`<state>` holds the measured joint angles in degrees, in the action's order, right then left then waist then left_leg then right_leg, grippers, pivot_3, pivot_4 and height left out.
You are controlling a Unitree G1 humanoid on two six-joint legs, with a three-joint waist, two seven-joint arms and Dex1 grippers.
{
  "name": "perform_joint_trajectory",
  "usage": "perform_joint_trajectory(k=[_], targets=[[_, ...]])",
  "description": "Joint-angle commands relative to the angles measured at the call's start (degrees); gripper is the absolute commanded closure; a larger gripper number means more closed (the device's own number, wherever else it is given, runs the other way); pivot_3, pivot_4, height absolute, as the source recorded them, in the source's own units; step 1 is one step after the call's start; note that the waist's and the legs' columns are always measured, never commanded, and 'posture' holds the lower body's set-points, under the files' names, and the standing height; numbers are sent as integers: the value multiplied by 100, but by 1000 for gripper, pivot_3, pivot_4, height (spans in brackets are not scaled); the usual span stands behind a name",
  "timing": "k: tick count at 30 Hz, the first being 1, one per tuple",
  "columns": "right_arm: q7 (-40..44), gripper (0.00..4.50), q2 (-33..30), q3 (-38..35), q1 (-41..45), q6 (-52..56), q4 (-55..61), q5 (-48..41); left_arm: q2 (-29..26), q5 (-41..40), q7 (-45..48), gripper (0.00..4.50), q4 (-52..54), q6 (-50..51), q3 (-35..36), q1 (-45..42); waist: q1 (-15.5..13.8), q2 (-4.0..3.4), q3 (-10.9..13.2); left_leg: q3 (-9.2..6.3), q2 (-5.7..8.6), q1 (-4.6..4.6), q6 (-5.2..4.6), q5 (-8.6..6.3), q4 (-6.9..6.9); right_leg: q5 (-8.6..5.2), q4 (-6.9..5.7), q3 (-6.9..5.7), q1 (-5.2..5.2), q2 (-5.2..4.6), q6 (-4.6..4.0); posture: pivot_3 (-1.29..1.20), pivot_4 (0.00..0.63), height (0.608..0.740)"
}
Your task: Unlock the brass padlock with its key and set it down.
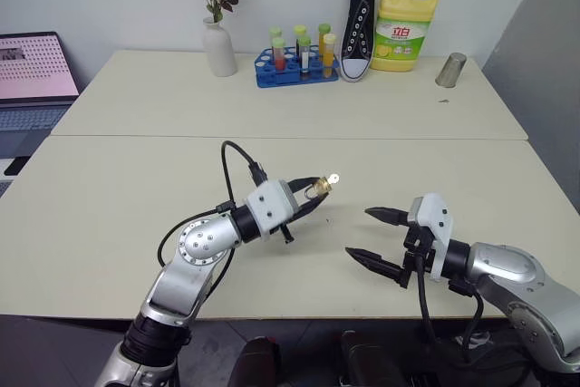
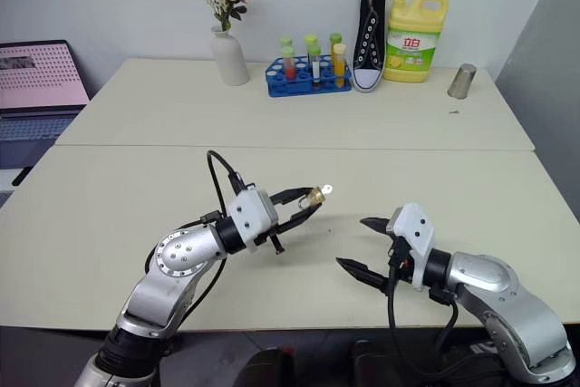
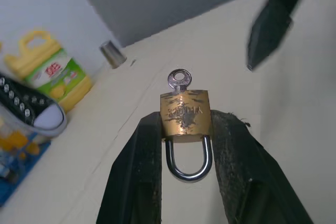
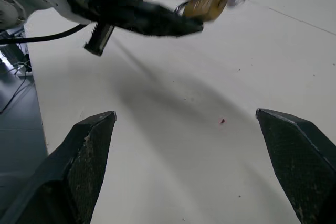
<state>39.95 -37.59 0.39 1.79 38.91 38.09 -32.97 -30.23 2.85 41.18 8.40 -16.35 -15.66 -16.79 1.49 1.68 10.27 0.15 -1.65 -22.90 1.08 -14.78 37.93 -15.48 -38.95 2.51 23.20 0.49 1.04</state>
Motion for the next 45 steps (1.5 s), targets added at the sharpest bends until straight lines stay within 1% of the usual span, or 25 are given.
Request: perform_joint_trajectory(k=[1,3,5,9,16,25,28,30,33,34,38,39,45], targets=[[64,0,-56,-303,156,148,63,-369,-352,741,-96,3529,-828,-2180,-91,-485,-9,1,0,0,0,0,0,0,1,0,0,-1,0,0,0,0,150,740],[52,0,-8,-404,225,307,26,-648,-502,1070,-253,3529,-1365,-3114,-129,-733,-11,1,0,1,1,-1,0,0,3,1,-1,-1,0,0,0,0,150,740],[80,0,-6,-445,293,446,-7,-885,-536,1226,-400,3529,-1798,-3775,-140,-952,-14,1,0,3,1,-2,0,0,3,1,1,0,0,-1,1,0,150,740],[32,0,75,-343,486,593,-128,-1110,-524,1523,-645,3529,-2278,-4562,-170,-1210,-6,1,0,7,1,-6,-1,0,2,2,5,0,0,-7,2,0,150,740],[2,0,216,-141,868,807,-424,-1220,-467,1653,-813,3529,-2473,-4756,-234,-1292,5,0,0,0,-2,-4,-1,0,2,2,-1,-6,0,-8,3,0,150,740],[-13,0,422,109,1300,1164,-696,-1410,-445,1975,-1039,3529,-2209,-4512,-175,-1129,5,0,0,1,-3,-4,-1,0,2,3,-2,-6,0,-7,4,0,150,740],[-60,645,508,168,1404,1260,-794,-1414,-452,2013,-1091,3529,-2155,-4490,-184,-1101,6,0,0,1,-2,-4,-1,0,2,5,-2,-6,0,-7,0,0,150,740],[-56,1309,519,170,1421,1294,-806,-1423,-450,2031,-1104,3529,-2123,-4474,-183,-1084,6,0,0,0,-2,-4,-1,0,3,6,-2,-7,0,-8,-2,0,150,740],[-12,2472,514,173,1459,1353,-832,-1455,-460,2042,-1134,3529,-2108,-4447,-179,-1076,6,0,0,1,-2,-4,-1,0,3,8,-3,-6,0,-8,-5,0,150,740],[-3,2781,515,171,1475,1373,-847,-1472,-467,2047,-1148,3529,-2104,-4439,-178,-1076,6,0,0,1,-2,-4,-1,0,3,9,-3,-7,0,-8,-6,0,150,740],[71,4254,459,191,1509,1434,-878,-1478,-493,2089,-1205,3529,-2057,-4402,-163,-1062,6,0,0,0,-3,-4,-1,0,3,8,-3,-8,0,-8,-5,0,150,740],[68,4490,465,181,1519,1446,-890,-1494,-500,2105,-1216,3529,-2046,-4398,-160,-1058,6,0,0,0,-3,-4,-1,0,3,8,-3,-8,0,-8,-6,0,150,740],[100,4500,457,103,1617,1634,-992,-1697,-534,2105,-1274,3529,-2010,-4374,-151,-1020,6,0,0,1,-3,-4,-1,0,3,10,-3,-7,0,-8,-8,0,150,740]])
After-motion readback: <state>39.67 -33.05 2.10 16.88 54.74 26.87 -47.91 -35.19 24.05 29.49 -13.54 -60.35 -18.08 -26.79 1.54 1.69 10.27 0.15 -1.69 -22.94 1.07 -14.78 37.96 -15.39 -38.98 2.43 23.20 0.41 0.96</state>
